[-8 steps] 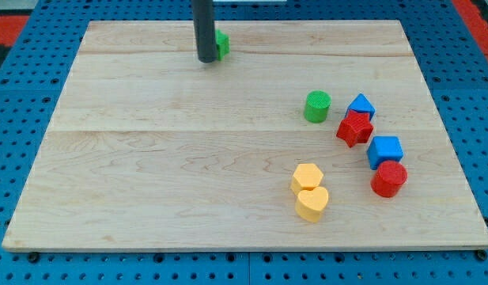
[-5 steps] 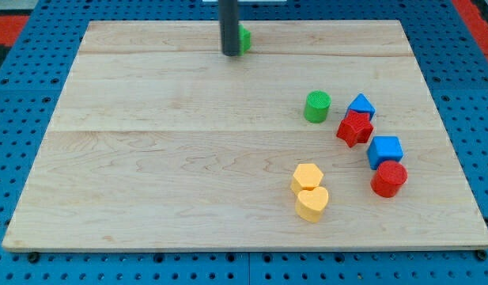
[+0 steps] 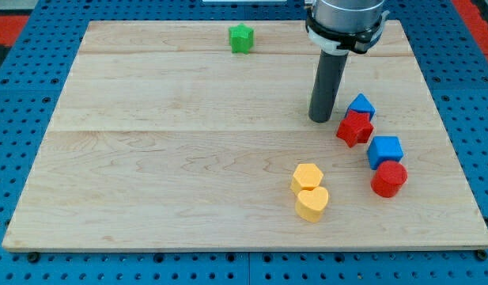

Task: Move the green circle upwards

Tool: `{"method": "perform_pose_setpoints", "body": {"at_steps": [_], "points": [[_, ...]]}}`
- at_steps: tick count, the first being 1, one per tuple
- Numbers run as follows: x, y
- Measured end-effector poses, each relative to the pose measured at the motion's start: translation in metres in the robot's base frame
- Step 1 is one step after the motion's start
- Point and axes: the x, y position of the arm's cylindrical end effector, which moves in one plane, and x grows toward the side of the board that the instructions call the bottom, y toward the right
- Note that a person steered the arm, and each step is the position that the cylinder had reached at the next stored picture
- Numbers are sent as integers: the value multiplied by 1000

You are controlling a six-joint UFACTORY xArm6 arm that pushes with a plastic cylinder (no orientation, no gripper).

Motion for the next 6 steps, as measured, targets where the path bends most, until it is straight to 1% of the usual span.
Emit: {"method": "perform_pose_setpoints", "body": {"at_steps": [1, 3, 4, 5, 6], "points": [[-26, 10], [-93, 10], [-111, 10], [-108, 28], [-81, 28]]}}
